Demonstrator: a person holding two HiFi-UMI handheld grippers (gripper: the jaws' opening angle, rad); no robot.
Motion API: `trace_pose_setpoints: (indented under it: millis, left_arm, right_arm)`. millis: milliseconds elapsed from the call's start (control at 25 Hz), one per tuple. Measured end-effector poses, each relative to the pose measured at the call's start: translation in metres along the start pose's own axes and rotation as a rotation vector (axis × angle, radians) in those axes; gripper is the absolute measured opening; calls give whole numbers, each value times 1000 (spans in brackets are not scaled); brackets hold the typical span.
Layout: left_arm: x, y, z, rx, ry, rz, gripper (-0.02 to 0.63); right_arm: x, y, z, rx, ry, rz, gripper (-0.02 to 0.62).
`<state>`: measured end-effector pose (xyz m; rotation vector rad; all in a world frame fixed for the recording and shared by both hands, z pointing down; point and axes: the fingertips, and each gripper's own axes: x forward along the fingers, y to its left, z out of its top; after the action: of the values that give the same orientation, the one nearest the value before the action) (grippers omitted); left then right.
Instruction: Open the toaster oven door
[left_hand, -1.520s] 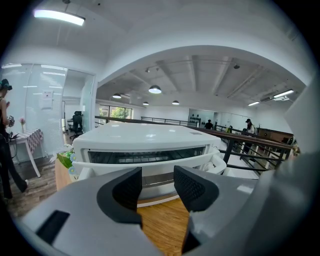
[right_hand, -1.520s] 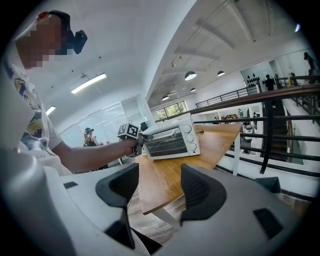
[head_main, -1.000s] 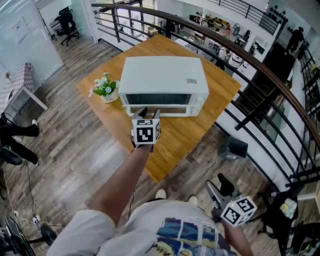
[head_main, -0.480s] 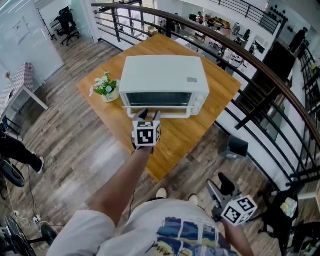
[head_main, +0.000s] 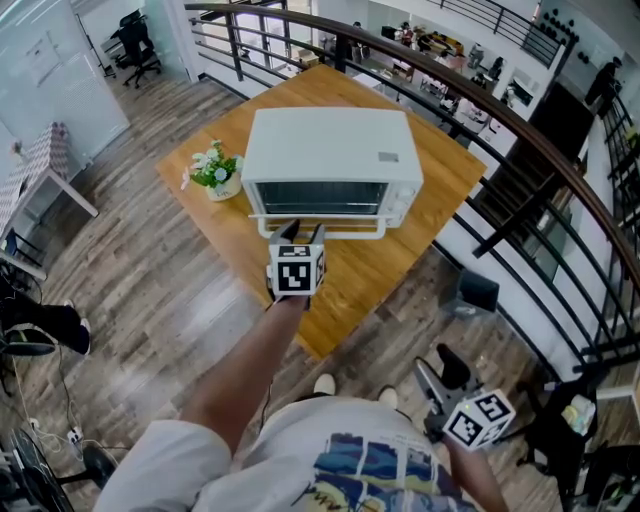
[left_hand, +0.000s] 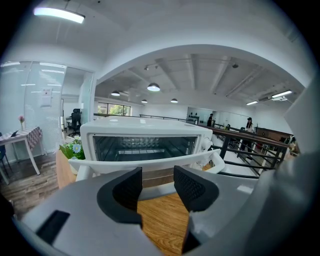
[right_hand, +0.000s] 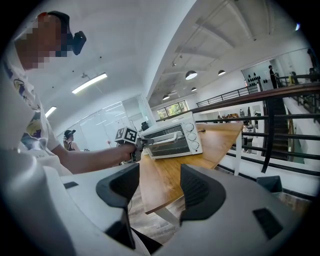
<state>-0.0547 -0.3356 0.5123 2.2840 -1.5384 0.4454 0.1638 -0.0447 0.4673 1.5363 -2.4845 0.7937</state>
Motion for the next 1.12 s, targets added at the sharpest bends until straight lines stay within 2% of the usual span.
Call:
trace_pose_setpoints:
  millis: [1120]
  left_arm:
    - [-13, -6, -32, -9, 32, -9, 189]
  right_arm:
    - [5, 7, 0, -18, 8, 5, 224]
